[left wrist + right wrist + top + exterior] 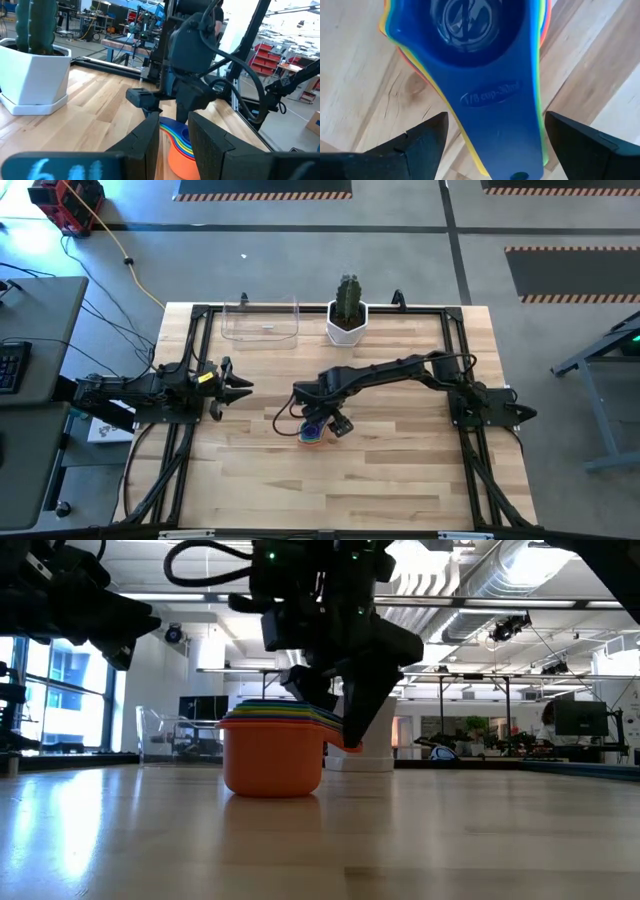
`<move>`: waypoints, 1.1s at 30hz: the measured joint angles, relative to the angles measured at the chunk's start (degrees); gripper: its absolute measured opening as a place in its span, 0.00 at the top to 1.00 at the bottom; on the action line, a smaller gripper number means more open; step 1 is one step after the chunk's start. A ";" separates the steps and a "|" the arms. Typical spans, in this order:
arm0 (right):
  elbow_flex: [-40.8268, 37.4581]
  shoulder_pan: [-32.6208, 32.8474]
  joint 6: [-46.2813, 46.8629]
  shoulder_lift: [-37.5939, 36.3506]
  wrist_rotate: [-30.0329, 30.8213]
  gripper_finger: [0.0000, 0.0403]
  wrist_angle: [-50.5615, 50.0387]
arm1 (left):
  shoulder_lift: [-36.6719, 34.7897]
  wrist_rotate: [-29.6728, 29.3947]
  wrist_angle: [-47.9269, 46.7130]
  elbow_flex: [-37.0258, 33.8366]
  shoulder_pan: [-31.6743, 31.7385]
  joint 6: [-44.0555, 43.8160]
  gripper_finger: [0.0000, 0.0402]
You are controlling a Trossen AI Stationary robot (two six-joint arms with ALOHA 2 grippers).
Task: Nest measuring cups in basket
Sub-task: Put the stacked measuring cups into the bin
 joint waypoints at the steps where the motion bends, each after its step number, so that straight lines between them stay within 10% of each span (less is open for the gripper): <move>1: 0.00 0.03 0.10 0.00 0.00 0.20 -0.01 | 0.00 0.00 0.00 0.00 0.00 0.00 0.77; 33: -0.02 1.14 8.55 1.11 2.11 0.65 2.40 | 0.00 0.02 0.01 0.00 0.00 0.00 0.77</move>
